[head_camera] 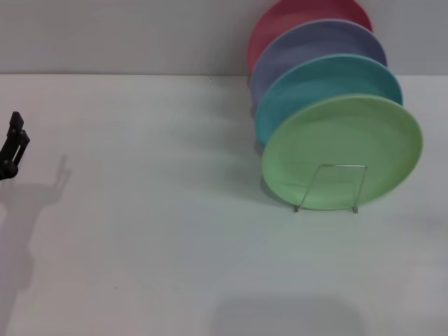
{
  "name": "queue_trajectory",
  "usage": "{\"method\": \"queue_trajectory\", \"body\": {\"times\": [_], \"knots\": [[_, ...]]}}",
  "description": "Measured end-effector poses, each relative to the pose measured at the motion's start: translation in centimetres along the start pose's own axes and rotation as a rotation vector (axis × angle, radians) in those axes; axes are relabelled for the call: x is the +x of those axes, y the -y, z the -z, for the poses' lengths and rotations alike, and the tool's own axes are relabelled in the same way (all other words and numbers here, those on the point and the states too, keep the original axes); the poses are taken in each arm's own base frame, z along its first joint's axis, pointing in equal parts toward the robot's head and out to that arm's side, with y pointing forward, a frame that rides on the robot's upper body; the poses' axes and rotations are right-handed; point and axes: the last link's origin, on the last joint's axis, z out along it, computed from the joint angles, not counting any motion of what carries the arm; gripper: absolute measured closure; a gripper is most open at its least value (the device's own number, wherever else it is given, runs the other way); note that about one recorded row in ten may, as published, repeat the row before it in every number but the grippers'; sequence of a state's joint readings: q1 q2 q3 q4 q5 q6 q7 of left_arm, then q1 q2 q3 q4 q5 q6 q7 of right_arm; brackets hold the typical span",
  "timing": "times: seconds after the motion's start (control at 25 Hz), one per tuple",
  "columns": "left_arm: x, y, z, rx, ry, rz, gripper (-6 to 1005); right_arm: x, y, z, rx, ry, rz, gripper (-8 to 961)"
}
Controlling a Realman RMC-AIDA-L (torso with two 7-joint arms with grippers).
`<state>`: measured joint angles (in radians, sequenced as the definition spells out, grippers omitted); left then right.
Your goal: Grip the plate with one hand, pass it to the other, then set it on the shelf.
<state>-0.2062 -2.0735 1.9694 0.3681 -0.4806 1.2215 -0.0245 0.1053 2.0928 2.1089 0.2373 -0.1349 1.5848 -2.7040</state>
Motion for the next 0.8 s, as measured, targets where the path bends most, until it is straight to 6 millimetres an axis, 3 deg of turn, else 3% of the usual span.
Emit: {"method": "queue_trajectory", "body": {"times": [0.24,0.8], "knots": [[0.3,0.0,0.1,0.006,-0.023,0.01,209,0.4,-0.1,1.0,-0.013,-0.039,0.009,122],[0.0,1.1,0.4,0.043,-0.012,0.017,209,0.8,0.0,1.0,0.003,-0.061,0.021,122]]}}
